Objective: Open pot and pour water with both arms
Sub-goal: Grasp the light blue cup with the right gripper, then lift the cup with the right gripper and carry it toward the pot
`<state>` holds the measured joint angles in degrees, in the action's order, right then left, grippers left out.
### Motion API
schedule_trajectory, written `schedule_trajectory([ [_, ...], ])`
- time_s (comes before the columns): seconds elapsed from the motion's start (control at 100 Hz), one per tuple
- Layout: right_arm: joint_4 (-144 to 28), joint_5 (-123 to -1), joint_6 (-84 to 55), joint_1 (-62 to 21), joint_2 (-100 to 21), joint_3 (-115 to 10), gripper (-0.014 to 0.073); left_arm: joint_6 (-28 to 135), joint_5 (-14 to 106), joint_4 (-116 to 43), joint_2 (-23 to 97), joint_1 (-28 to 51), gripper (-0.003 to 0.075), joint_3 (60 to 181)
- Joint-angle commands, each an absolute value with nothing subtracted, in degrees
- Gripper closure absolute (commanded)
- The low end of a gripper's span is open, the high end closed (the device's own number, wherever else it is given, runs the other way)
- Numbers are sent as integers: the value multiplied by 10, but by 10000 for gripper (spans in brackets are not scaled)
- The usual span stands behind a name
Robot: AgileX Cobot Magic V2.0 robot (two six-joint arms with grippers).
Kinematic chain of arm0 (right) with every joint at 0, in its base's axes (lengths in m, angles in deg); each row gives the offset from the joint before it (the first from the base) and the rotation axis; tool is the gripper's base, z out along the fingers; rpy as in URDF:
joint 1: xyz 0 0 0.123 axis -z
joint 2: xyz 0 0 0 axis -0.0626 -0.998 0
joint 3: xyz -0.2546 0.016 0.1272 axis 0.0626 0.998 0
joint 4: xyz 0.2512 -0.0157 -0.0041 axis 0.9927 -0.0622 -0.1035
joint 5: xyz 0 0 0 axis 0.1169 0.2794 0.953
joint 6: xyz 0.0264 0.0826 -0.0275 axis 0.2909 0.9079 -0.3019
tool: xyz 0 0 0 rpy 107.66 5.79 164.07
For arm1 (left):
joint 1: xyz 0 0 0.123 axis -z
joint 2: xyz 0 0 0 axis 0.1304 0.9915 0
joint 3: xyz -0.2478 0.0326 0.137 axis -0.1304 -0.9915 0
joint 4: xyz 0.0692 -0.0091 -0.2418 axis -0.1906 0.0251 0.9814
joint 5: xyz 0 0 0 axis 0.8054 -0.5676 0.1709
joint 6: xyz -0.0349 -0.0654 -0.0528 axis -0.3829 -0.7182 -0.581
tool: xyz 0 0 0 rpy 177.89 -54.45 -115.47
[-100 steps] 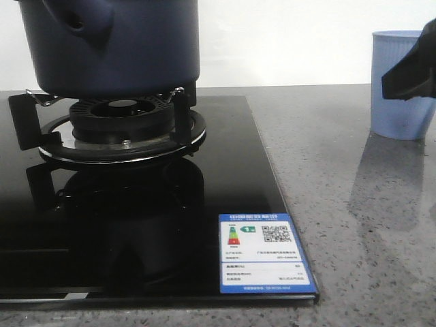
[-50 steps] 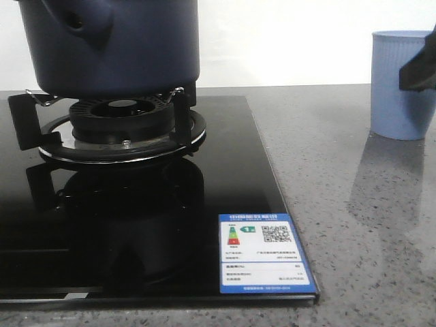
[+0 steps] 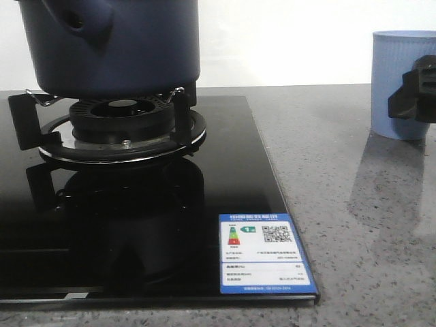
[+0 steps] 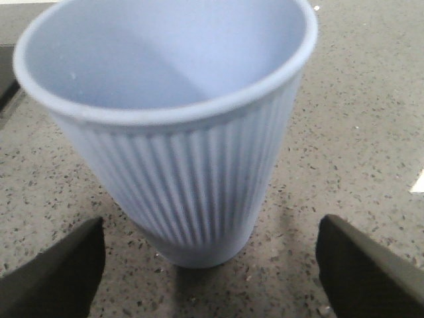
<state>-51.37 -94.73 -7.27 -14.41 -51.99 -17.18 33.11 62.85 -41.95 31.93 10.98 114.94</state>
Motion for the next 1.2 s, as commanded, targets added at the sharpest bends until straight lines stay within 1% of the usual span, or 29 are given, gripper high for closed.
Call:
schedule_trajectory([
  [0.0,-518,-1006,-68,-140,-519,-188,6,329,687,-422,308,108,392,1171],
  [0.28,-556,-1012,-38,-140,-539,-208,6,329,687,-422,308,108,392,1171],
  [0.48,-556,-1017,-38,-140,-585,-236,6,329,687,-422,308,108,392,1171],
  [0.66,-556,-1044,-38,-140,-622,-237,7,329,687,-422,308,108,392,1171],
  [0.81,-556,-1049,-38,-140,-623,-237,11,329,688,-422,308,108,392,1171],
  [0.88,-556,-1049,-38,-140,-623,-237,53,329,688,-422,308,108,392,1171],
  [1.01,-556,-1049,-38,-140,-623,-237,201,329,688,-422,308,108,392,1171],
  [1.06,-556,-1049,-38,-140,-623,-237,242,329,688,-422,308,108,392,1171],
  [1.11,-556,-1049,-38,-140,-622,-237,263,329,688,-422,308,108,392,1171],
  [1.19,-556,-1049,-38,-140,-620,-237,264,329,688,-422,308,108,392,1171],
])
